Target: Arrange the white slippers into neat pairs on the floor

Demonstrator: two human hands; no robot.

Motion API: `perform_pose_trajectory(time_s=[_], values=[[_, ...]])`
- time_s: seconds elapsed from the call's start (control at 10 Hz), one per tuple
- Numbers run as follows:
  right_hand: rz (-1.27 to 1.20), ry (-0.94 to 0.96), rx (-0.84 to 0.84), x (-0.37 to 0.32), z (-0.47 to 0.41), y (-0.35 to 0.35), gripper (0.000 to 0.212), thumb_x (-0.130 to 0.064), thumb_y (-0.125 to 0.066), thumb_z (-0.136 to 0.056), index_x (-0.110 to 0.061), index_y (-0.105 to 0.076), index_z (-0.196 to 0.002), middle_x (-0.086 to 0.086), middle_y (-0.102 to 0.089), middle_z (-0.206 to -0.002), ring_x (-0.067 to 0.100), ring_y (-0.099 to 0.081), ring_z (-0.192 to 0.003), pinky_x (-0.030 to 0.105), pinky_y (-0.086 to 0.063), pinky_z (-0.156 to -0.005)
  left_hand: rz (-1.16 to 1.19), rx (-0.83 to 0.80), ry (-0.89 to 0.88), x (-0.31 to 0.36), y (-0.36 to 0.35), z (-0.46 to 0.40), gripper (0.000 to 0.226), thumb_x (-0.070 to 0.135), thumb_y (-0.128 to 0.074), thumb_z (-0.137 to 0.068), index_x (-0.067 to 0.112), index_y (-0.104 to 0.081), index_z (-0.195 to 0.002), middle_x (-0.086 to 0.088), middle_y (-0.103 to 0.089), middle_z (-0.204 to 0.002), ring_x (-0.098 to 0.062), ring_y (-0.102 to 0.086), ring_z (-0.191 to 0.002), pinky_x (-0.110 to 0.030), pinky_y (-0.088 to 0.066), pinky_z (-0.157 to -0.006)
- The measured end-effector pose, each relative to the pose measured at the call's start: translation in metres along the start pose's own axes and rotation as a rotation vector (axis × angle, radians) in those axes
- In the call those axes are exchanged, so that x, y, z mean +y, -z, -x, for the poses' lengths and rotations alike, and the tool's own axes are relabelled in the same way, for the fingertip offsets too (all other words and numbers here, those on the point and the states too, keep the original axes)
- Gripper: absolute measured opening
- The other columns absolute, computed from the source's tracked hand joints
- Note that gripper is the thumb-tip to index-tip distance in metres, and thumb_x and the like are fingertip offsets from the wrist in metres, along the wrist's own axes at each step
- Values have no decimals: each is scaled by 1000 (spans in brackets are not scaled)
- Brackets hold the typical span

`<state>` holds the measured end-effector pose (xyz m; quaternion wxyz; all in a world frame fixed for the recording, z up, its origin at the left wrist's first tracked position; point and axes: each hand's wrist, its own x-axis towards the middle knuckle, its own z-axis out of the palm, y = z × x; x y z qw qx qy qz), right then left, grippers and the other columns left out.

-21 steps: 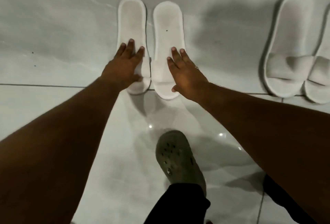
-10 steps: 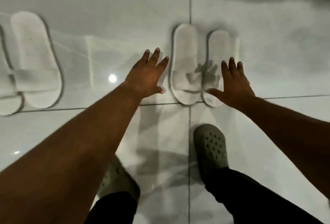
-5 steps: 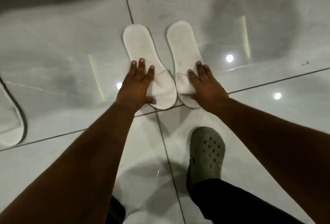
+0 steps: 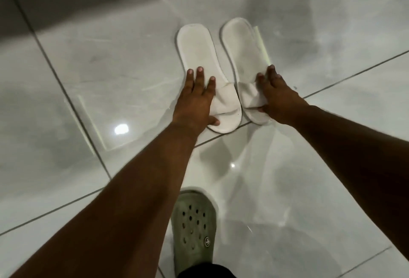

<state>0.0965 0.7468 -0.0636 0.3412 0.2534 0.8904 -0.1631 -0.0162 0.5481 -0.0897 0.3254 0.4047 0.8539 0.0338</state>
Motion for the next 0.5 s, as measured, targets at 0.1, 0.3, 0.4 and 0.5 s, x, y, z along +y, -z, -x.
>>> perform_pose_trajectory(time_s=[0.1, 0.3, 0.4, 0.5], values=[[-15, -17, -2, 16, -5, 7, 96, -18, -69, -84, -20, -1, -152, 14, 14, -161, 35, 1, -149, 57, -23, -116, -26, 17, 1, 13, 1, -16, 115, 57, -70, -71, 15, 0, -153, -21, 14, -160, -41, 16, -146, -42, 7, -120], [14, -4, -6, 17, -6, 12, 95, -16, -68, -85, -16, -1, -152, 18, 11, -161, 40, -1, -148, 58, -24, -115, -30, -17, -23, 13, 5, -19, 116, 61, -67, -71, 14, 1, -153, -21, 14, -160, -41, 15, -147, -44, 2, -122], [59, -21, 54, -1, 5, 11, 80, -1, -51, -90, -6, 2, -151, 22, 11, -160, 41, 1, -148, 58, -21, -116, -46, 8, -58, 5, 18, -1, 122, 68, -66, -66, 11, -1, -152, -22, 9, -160, -40, 7, -148, -49, -10, -122], [67, -5, 108, -40, 27, 24, 74, 15, -40, -87, 8, 4, -147, 31, 10, -157, 45, 6, -146, 51, -14, -119, -38, 87, -50, -11, 40, 43, 114, 65, -65, -70, 8, -10, -152, -20, -3, -161, -38, -4, -149, -48, -21, -120]])
